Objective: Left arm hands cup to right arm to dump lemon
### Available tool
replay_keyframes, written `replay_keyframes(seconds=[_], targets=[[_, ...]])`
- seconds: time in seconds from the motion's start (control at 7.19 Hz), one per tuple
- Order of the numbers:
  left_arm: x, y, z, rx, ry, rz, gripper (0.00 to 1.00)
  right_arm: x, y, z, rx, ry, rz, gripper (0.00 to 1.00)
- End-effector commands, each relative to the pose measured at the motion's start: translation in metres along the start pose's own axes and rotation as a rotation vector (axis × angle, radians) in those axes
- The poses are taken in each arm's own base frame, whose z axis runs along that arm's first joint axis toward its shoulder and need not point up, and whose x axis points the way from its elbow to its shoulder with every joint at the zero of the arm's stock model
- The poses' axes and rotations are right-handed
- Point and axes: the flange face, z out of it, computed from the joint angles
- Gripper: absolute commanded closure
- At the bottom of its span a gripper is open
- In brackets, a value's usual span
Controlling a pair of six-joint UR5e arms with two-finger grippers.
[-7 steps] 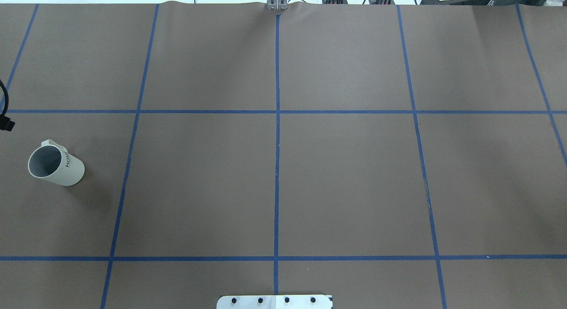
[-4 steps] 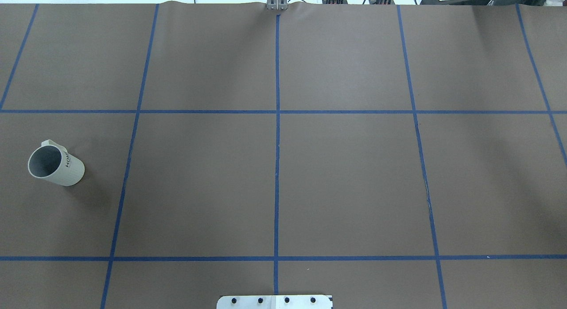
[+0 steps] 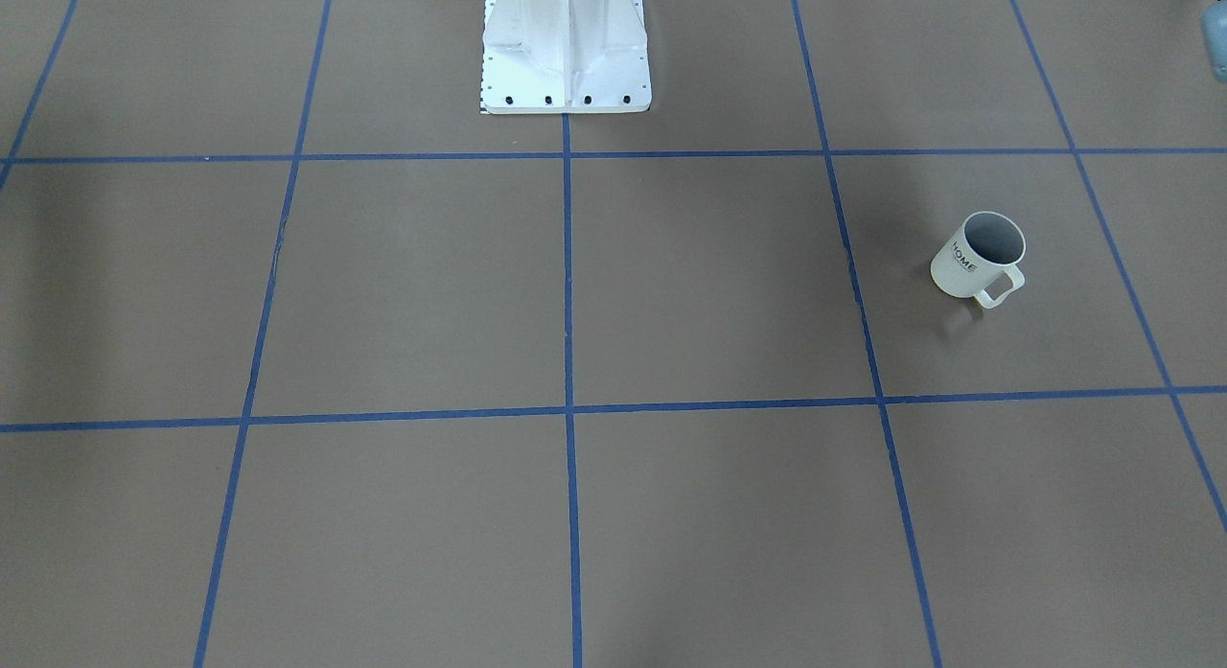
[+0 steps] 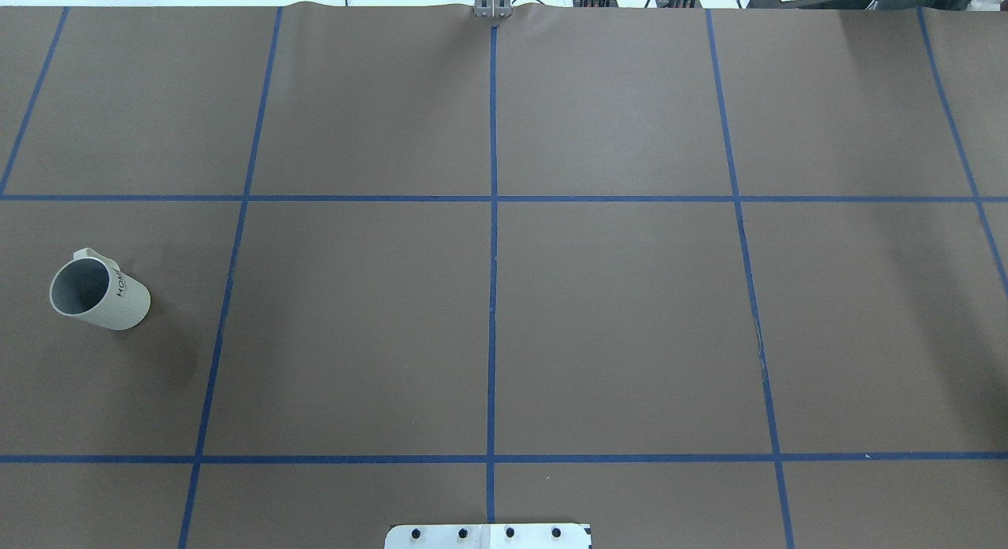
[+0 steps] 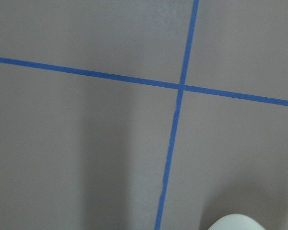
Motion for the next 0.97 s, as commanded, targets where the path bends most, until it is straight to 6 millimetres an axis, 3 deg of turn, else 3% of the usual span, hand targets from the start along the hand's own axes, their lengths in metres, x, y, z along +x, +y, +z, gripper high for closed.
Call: replay_keyframes(seconds=[0.0,0.14,0.83], targets=[[-0.042,0.042,0.035,-0.083,0.011,-0.026,0.00,0.032,0.025,0.024,0.045,0.007,-0.006,0.00],[-0.049,0.055,0.048,-0.107,0.017,-0.042,0.00,0.036,0.033,0.028,0.037,0.005,0.009,0.00],[-0.042,0.061,0.046,-0.100,0.074,-0.059,0.00,0.039,0.035,0.031,0.034,0.004,0.063,0.00]])
